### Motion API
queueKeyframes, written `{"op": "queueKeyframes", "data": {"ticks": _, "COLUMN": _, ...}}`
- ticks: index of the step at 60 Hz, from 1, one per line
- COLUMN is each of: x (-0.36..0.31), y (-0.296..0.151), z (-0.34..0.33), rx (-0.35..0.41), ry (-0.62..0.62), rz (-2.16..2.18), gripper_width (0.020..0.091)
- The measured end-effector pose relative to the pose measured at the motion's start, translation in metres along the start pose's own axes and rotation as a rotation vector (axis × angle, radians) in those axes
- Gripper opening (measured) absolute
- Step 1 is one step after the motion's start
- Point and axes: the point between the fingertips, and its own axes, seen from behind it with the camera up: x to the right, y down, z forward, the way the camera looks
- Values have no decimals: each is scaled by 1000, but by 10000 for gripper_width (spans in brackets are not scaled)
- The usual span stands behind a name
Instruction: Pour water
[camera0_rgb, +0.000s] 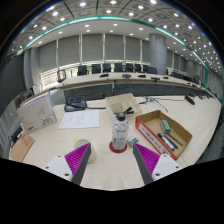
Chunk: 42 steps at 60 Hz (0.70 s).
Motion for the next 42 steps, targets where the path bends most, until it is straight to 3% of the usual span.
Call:
{"op": "queueKeyframes", "data": {"ticks": 18, "x": -46, "y": 39, "z": -138, "rx": -50, "ry": 41, "rz": -27, "gripper_width": 863}}
{"op": "queueKeyframes", "data": {"ticks": 29, "x": -62, "y": 63, "z": -167, "rx": -62, "ry": 45, "rz": -57, "gripper_width": 863}}
{"op": "queueKeyframes", "data": {"ticks": 42, "x": -71, "y": 57, "z": -183, "rx": -36, "ry": 31, "rz": -77, "gripper_width": 865}}
